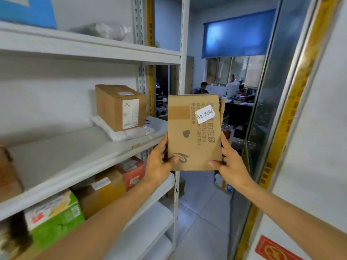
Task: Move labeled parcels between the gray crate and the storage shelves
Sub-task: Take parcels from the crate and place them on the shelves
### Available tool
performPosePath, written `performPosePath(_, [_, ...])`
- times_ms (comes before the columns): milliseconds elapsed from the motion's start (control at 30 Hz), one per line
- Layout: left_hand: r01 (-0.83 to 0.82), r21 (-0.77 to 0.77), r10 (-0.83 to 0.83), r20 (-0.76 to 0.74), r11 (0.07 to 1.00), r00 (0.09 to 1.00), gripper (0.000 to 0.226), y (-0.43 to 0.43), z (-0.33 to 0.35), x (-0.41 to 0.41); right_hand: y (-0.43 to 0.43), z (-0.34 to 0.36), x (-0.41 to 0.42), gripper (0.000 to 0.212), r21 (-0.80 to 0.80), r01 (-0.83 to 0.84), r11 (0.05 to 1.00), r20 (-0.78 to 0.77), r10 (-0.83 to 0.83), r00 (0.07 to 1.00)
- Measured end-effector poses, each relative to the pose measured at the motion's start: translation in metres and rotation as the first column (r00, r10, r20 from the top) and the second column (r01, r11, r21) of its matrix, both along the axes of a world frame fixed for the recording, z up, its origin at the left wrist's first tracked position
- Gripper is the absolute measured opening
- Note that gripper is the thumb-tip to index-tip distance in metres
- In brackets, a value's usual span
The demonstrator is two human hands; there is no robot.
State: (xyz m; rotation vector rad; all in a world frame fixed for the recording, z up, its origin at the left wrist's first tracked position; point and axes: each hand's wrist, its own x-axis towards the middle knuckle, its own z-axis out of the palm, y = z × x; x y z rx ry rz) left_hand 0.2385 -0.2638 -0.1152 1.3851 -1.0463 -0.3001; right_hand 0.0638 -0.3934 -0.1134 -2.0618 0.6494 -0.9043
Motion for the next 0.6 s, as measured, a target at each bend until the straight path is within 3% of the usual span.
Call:
performPosePath(200, [0.304, 0.055, -0.306, 0.026, 0.951, 0.952, 0.090, -0.066, -0.022, -0.060, -0.003, -0.019, -0.097, 0.105, -0.039, 0.297, 0.954, -0.005, -0.297, 0.955])
performPosePath(433, [0.577, 0.147, -0.587, 0.035, 0.803, 0.809, 0.093, -0.108, -0.031, -0.147, 0.031, -0.041, -0.193, 0.102, 0.023, 0.625, 0.780, -0.039, -0.624, 0.780])
performPosePath(600, [0.741, 0.211, -0.761, 0.020, 0.637, 0.648, 0.090, -0.115, -0.051, -0.218, 0.075, -0.068, -0.254, 0.103, 0.071, 0.796, 0.601, -0.090, -0.791, 0.605])
